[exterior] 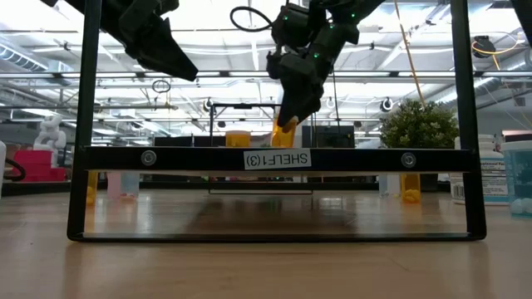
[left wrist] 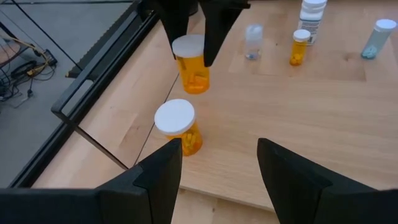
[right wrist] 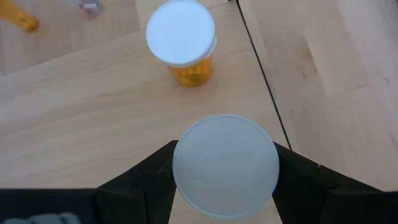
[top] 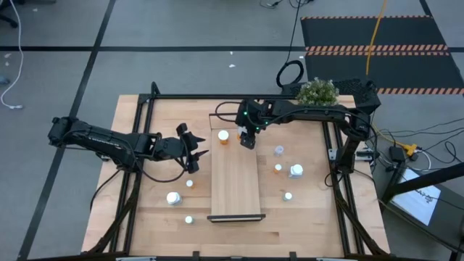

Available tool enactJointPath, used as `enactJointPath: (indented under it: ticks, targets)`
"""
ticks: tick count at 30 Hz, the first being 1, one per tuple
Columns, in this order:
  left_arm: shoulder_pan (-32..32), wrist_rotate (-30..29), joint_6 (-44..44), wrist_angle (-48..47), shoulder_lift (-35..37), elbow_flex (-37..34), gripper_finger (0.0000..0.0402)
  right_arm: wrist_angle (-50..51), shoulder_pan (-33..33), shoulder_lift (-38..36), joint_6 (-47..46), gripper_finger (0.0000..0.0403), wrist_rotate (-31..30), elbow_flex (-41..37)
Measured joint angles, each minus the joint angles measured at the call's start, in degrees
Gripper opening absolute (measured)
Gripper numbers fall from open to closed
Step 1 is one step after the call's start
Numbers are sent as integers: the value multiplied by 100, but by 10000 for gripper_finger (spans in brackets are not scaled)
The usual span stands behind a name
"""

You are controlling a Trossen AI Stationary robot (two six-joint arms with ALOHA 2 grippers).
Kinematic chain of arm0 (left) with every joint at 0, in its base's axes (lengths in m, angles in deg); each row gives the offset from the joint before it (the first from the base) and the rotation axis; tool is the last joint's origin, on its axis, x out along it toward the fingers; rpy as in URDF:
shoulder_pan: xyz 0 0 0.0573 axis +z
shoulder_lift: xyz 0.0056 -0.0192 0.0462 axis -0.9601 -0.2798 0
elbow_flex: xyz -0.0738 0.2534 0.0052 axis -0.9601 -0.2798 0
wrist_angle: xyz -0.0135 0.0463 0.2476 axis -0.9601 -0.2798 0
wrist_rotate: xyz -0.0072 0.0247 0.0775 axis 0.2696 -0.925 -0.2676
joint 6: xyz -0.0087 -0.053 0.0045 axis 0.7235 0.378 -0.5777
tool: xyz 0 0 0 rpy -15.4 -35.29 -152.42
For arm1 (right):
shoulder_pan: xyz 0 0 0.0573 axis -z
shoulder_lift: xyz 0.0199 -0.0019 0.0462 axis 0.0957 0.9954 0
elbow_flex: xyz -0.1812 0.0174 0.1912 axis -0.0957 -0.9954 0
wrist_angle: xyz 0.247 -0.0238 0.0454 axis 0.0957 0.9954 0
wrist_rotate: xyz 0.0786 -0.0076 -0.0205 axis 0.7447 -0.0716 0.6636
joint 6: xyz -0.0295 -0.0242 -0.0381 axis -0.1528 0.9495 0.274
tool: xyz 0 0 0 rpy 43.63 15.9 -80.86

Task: Pick and place medicine bottles onto shelf by color
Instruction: Put the big orange medicine bottle on the shelf

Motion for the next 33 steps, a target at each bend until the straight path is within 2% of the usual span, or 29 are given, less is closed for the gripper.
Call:
enactJointPath:
  ticks: [33]
  targets:
    - [0,0,19,6,0,-2,209,-130,-212,4,-287,212,-185,-2]
